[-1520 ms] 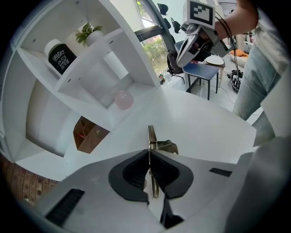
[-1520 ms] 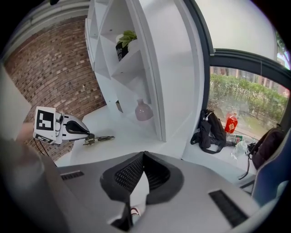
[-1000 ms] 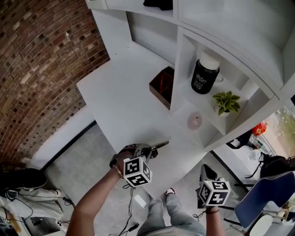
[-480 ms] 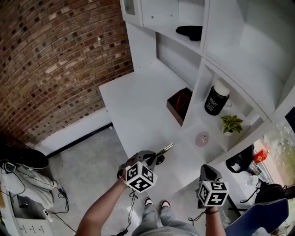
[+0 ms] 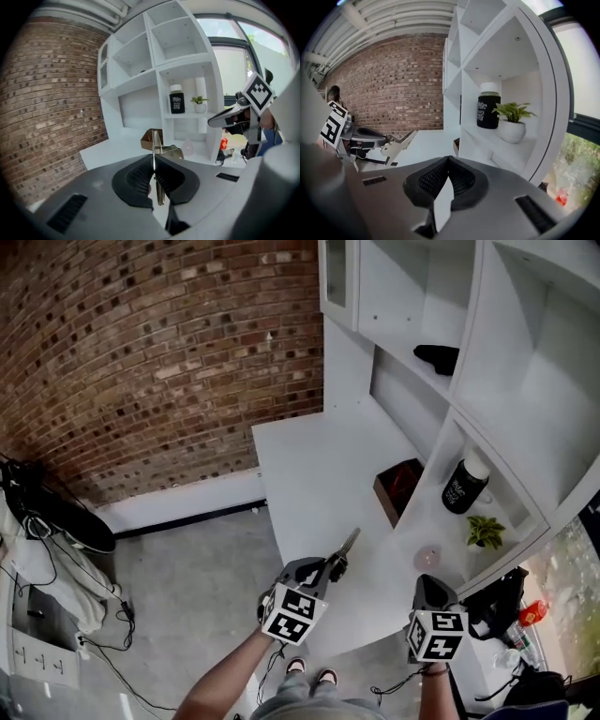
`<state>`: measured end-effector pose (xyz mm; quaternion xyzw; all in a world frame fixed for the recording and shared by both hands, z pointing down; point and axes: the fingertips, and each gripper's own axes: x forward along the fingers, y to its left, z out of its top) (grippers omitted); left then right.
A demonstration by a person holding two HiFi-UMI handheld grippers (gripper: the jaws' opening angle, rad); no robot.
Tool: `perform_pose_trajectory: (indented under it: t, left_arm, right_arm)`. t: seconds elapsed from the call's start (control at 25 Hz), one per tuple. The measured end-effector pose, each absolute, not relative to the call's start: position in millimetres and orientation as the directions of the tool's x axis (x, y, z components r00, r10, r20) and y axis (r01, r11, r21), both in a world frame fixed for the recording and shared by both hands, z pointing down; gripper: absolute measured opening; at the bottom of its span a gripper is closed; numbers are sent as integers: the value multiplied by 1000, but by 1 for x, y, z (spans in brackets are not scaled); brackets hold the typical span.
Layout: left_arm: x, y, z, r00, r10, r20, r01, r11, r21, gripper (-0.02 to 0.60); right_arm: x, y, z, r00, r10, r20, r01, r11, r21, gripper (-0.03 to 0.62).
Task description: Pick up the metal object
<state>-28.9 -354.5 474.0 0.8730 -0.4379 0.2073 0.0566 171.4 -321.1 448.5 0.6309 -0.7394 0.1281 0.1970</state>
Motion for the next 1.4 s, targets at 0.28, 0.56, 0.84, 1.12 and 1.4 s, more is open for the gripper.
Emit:
perform_pose_trajectory:
  t: [0.28, 0.56, 0.84, 1.12, 1.4]
  left_arm:
    - [-72, -350, 434, 344, -912, 224, -937, -347, 27, 15]
    - [-105, -358, 419, 229, -962, 149, -970, -213, 119, 17]
    - [-121, -366, 408, 208, -970, 122, -973, -193, 125, 17]
    - [-122, -371, 404, 220, -969, 109, -970, -206, 125, 15]
    - [-126, -374, 406, 227, -967, 114, -969, -212, 130, 15]
  right_arm:
    - [149, -337, 401, -163, -927, 339, -968, 217, 128, 0]
    - [140, -343, 381, -142, -959, 246, -981, 169, 91, 0]
    - [125, -348, 385, -166, -956, 243, -982, 182, 46, 0]
    - [122, -353, 388, -178, -951, 252, -982, 186, 11, 0]
    - [122, -354, 393, -172, -949, 264, -984, 177, -5, 0]
